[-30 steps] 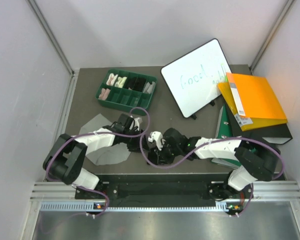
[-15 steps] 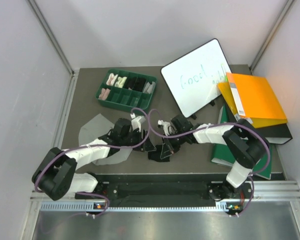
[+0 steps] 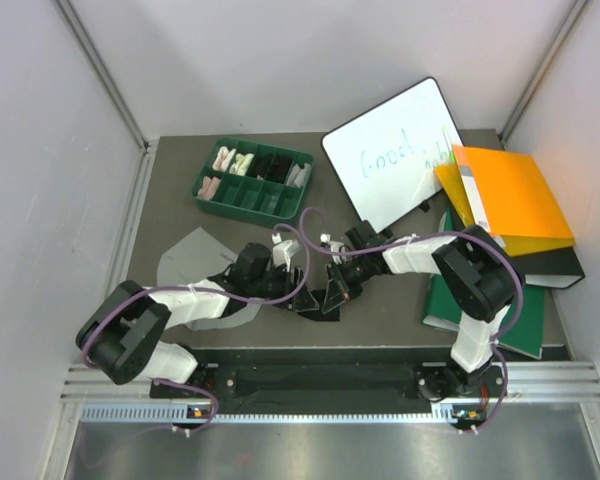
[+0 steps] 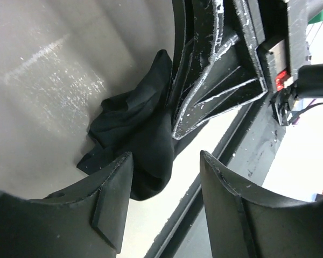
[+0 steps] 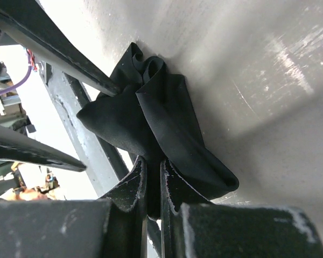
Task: Roll the underwear
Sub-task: Roll the underwear to the center of the board.
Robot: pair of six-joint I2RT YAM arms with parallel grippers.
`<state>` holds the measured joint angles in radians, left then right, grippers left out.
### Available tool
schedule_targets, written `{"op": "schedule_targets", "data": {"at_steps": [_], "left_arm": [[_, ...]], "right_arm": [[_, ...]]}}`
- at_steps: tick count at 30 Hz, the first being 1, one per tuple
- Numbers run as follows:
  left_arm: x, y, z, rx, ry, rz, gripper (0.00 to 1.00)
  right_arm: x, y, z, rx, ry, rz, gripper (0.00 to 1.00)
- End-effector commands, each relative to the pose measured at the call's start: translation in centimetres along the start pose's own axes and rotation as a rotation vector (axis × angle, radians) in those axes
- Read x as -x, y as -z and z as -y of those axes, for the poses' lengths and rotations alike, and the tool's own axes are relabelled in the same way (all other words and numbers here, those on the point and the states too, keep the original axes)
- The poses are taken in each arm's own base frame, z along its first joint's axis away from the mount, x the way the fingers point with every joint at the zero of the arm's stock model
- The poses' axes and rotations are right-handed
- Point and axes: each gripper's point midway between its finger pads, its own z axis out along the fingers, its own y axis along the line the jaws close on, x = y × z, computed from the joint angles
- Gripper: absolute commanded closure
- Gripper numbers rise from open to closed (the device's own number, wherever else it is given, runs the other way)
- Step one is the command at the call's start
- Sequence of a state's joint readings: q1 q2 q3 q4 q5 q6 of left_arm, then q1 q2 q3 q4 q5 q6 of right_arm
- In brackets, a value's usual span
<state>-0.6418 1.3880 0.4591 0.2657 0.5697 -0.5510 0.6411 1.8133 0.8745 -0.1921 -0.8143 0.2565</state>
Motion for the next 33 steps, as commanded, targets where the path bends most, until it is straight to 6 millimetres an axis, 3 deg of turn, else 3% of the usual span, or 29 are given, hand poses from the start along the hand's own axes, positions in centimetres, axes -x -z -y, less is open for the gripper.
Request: {"op": "schedule_targets", "data": {"at_steps": [1, 3, 9, 12, 16, 19, 25, 26, 28, 29, 30, 33], "left_arm": [[1.0, -0.6, -0.1, -0.004, -0.049, 0.054, 0.46], [1.0, -0.9, -0.6, 0.011, -0.039, 0.065, 0.5], [-0.3, -1.4, -3.1, 0.125, 0.026, 0.013, 0.88], [-0.9, -1.6, -3.8, 0.155, 0.044, -0.016, 0.99], [-2.2, -1.6, -5.6, 0.246, 0.099, -0.088, 1.0], [-2.4, -2.0, -5.9, 0.268, 0.133, -0.122, 1.0], [-3.3, -2.2, -5.9, 0.269, 0.186, -0.184, 1.0], [-3.1, -2.3, -5.9, 0.27, 0.187, -0.187, 1.0], [-3.2, -2.3, -6.2, 0.282, 0.201, -0.207, 1.0], [-3.3, -2.2, -6.2, 0.28, 0.21, -0.214, 1.0], [-3.3, -2.3, -6.1, 0.268, 0.217, -0.22, 1.0], [-3.9, -2.1, -6.1, 0.259, 0.257, -0.255, 1.0]], "right_arm": [[0.2, -0.1, 1.3, -0.041, -0.014, -0.009, 1.0], [0.2, -0.2, 1.4, -0.04, -0.014, -0.013, 1.0], [0.8, 0.1, 1.1, -0.047, -0.012, 0.007, 1.0], [1.5, 1.0, 1.0, -0.074, -0.003, 0.028, 0.92], [2.1, 3.4, 0.8, -0.144, 0.013, 0.077, 0.62], [2.4, 4.9, 1.4, -0.238, 0.047, 0.11, 0.52], [3.8, 7.9, -0.1, -0.369, 0.293, 0.262, 0.5], [3.1, 7.1, -1.1, -0.383, 0.372, 0.246, 0.5], [4.3, 7.6, -2.1, -0.462, 0.515, 0.33, 0.49], [3.1, 6.4, -2.6, -0.452, 0.566, 0.316, 0.48], [4.4, 7.0, -3.5, -0.476, 0.612, 0.408, 0.48], [3.2, 5.9, -3.6, -0.488, 0.701, 0.427, 0.46]]}}
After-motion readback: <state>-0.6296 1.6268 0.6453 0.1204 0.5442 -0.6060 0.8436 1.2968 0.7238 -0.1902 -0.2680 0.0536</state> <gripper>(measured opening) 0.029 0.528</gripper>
